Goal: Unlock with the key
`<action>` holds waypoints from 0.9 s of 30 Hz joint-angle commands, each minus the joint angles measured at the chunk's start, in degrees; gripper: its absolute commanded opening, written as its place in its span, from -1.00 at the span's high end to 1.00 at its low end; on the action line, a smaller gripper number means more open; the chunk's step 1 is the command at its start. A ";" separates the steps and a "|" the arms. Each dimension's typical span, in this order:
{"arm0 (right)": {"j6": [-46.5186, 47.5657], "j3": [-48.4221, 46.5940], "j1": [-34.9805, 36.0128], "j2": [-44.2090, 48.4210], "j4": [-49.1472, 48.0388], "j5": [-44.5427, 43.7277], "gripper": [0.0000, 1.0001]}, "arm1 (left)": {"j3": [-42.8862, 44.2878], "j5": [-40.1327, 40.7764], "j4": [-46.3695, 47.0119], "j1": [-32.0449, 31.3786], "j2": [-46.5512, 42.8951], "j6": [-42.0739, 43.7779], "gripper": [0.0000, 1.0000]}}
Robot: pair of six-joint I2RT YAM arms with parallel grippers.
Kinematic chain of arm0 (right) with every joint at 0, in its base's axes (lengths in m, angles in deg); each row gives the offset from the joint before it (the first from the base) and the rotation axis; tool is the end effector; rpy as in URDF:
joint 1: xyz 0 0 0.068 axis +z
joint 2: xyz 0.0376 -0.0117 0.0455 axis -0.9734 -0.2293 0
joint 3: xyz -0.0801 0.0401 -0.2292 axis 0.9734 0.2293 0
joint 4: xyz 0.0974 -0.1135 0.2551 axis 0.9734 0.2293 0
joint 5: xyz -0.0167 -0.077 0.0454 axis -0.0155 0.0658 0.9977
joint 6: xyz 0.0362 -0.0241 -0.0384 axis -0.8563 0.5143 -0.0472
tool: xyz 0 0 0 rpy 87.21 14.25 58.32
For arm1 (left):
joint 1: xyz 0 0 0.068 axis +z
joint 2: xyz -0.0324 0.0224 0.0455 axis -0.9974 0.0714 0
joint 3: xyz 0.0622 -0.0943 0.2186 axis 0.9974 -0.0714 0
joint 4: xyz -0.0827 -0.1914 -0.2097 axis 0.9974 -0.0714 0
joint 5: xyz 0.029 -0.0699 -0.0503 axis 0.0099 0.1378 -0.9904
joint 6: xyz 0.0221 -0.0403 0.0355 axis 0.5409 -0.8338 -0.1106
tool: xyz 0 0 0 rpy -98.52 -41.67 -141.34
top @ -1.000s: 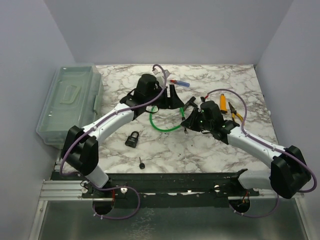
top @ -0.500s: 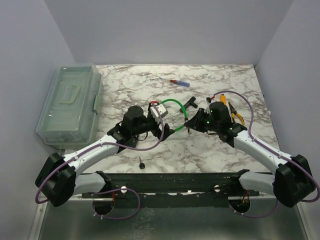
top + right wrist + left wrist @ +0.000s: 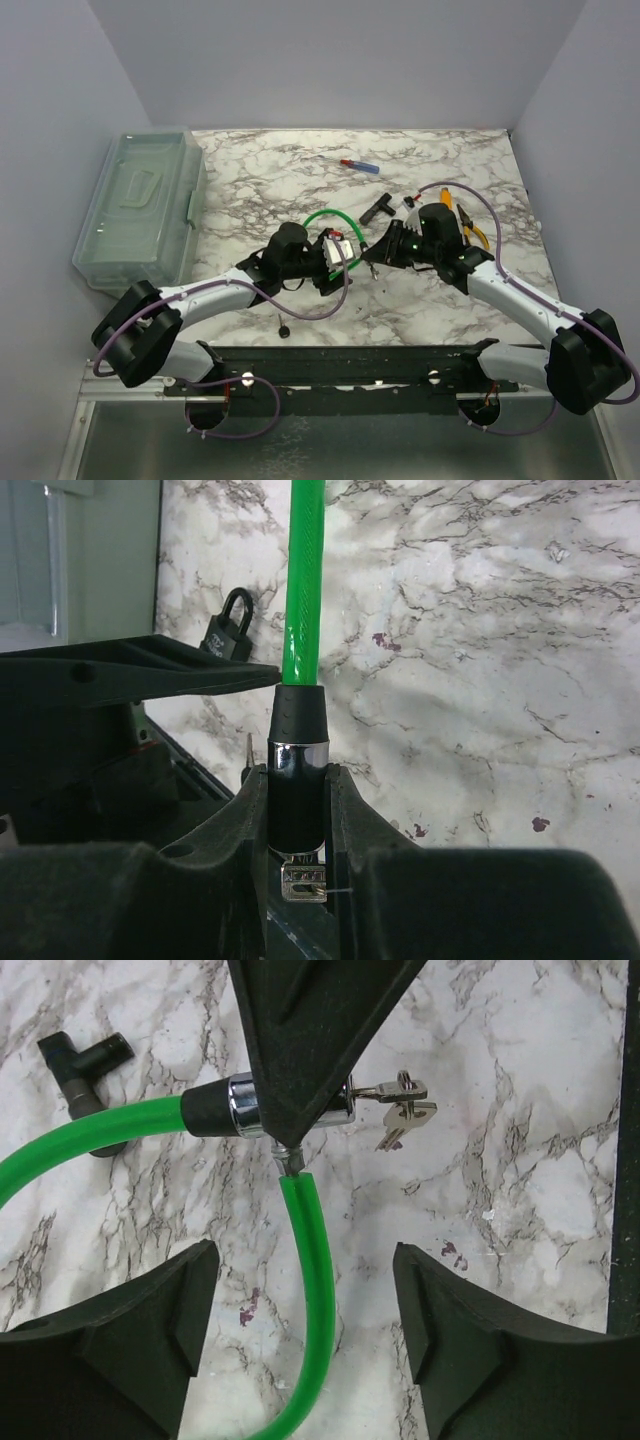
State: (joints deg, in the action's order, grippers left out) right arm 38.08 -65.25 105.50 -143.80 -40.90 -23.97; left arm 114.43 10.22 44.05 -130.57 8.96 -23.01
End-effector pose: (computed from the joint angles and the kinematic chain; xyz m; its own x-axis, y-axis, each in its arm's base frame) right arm 0.2565 0.1583 0.1902 -0.8357 0.2287 -0.4993 -0.2294 0.6808 0.6956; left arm 0.2166 -0.2401 0.1670 0.0632 0.3723 -0.9260 0.9599 0.2311 0.1584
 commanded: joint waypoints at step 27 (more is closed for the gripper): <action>-0.10 -1.19 -0.19 5.01 1.28 1.22 0.99 | 3.37 3.44 0.15 -1.97 6.04 2.99 1.00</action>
State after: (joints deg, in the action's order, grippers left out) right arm 37.82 -64.31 105.06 -140.31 -40.24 -24.02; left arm 118.21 11.79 44.03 -132.16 16.20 -22.64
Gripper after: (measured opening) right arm 0.224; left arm 0.104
